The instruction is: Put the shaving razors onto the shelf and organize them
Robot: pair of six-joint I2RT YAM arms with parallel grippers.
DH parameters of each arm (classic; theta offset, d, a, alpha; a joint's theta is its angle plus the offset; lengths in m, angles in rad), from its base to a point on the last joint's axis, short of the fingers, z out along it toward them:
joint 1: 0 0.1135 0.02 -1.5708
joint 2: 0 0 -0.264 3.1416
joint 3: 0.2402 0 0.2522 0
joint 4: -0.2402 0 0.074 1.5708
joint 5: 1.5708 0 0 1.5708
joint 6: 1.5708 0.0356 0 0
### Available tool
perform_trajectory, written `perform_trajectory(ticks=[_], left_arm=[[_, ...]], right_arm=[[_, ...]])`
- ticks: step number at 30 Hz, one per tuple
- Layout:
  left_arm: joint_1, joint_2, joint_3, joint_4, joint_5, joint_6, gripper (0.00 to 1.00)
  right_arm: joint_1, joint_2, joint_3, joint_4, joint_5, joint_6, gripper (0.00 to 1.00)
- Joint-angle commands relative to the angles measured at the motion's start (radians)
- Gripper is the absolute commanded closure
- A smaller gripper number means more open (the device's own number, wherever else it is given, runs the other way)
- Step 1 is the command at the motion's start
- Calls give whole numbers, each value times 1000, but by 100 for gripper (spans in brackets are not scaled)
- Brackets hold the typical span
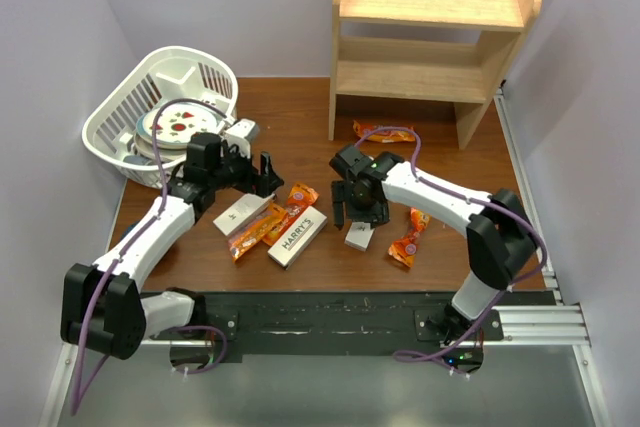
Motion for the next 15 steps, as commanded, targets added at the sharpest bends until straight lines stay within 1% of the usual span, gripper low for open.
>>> perform_trajectory(ticks=[1,5,9,12,15], left_arm=[[43,-32,39,1,-3,23,8],[74,-52,24,4,-5,26,9],[82,-62,-2,20,4,17,8],[83,-69,-16,37,8,9,8],[86,-73,-16,42,9,5,8]], right_arm=[[-26,24,-17,-37,34,140,22],[-37,54,-25,26,29,140,22],[-37,89,-6,59,21,113,22],[-38,126,5,72,24,94,21],[-37,149,3,49,64,86,21]])
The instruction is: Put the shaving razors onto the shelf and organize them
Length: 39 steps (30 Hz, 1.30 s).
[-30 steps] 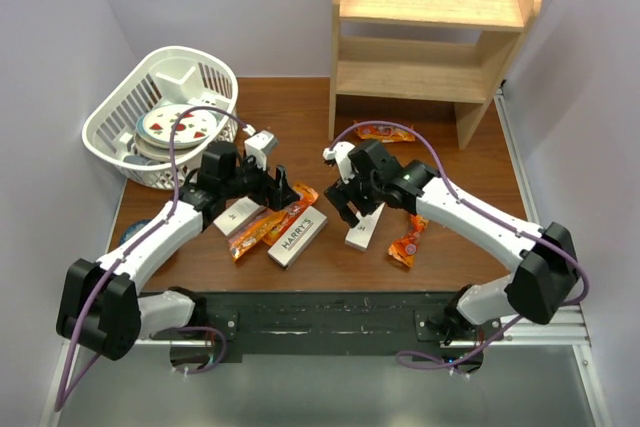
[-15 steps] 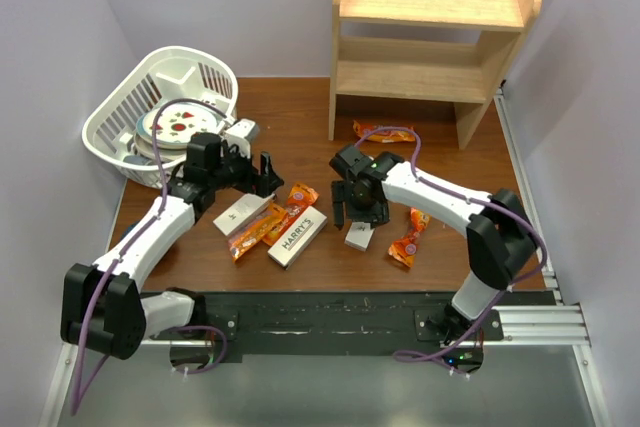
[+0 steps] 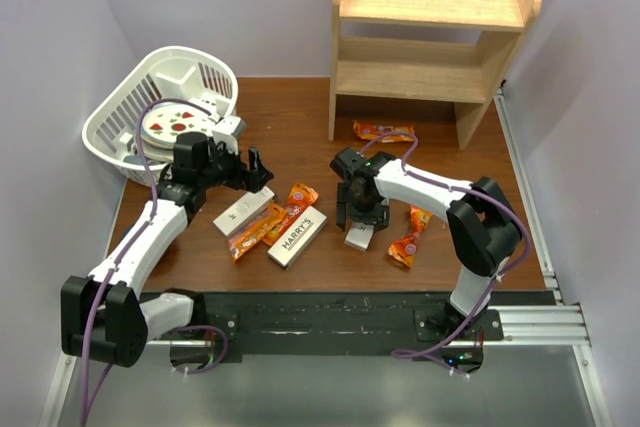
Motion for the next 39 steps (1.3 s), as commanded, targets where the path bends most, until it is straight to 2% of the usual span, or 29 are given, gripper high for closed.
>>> perform_trajectory(ticks=[1,6,15,22,24,26,34,39], left_arm=[[11,-29,-8,39,12,-1,8],[16,-47,-6,34,9,2,8],[20,-73,-31,52,10,-6,8],[22,-75,-32,48,18,-7,8],[22,-73,-28,45,16,-6,8],[22,-73,-26,43,18,-6,8],[22,-59,-13,38,24,-6,8],[22,-50,-9,48,24,-12,9]], right_arm=[[0,48,8,24,57,-1,21],[0,36,-19,30,67,-18,25],[9,-21,-4,35,105,-73,25],[15,-22,-30,53,50,-69,19],[21,-25,-24,56,27,-67,14],[26,-28,-21,59,10,-65,1],[32,-67,8,58,-38,-67,1],[31,-53,-44,82,-28,-50,2]])
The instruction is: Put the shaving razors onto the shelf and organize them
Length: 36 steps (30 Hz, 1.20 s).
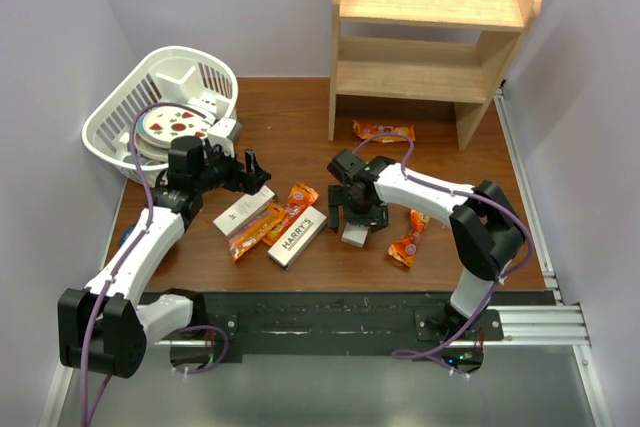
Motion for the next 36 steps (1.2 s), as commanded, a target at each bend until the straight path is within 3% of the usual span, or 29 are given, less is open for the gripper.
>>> perform_trajectory(ticks=[1,7,11,12,16,22,26,31,36], left_arm=[[10,11,26,28,21,-7,8],[10,20,33,42,18,-6,8],[15,11,33,44,18,-7,8],[17,9,31,44,16,-7,8],[24,0,19,65,21,-21,8],[33,-12,19,88,24,-23,8],[33,-2,25,105,29,-24,8],[35,30,54,110,33,-22,8],[33,69,85,114,42,-29,8]], right_arm=[[5,-21,-24,41,1,13,3],[3,60,11,77,56,-5,4],[3,84,74,55,105,-54,15],[3,77,86,46,117,-74,23],[5,-23,51,9,191,-189,37],[-12,-241,16,-14,278,-434,45],[-110,-372,8,43,326,-582,51],[-251,-481,11,158,382,-680,48],[-300,-480,19,350,433,-760,46]])
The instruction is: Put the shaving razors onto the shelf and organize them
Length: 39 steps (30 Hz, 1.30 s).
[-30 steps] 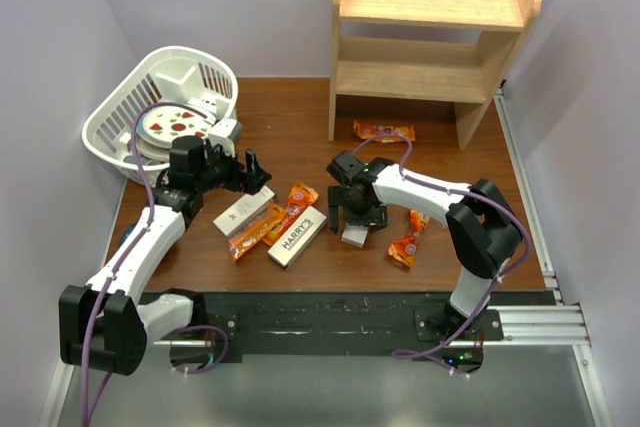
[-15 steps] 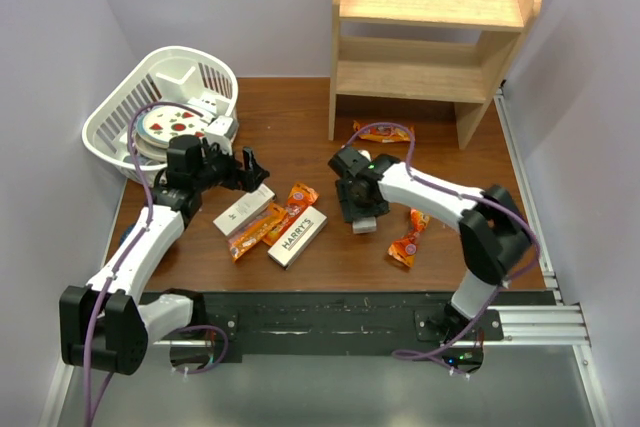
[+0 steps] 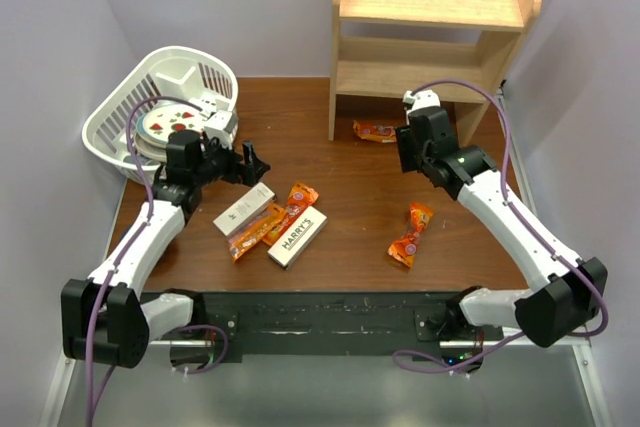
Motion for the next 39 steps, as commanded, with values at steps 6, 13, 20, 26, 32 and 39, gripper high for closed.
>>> perform_trajectory(ticks=[6,13,20,26,32,39], left_arm=[[7,58,94,89,37,-23,8],[7,55,105,78,40,-26,8],[7,47,91,81,43,-26,8],[7,61,96,89,54,-36,8],[7,68,107,87,54,-36,8],[7,68,102,86,54,-34,8]], right_arm=[[-105,78,68,351,72,-165,45],[-194,204,195,432,54,-152,45],[-252,305,287,480,55,-174,45],[-292,364,330,517,55,-192,45],[-335,420,367,540,43,-200,44],[-352,451,379,555,46,-195,22]])
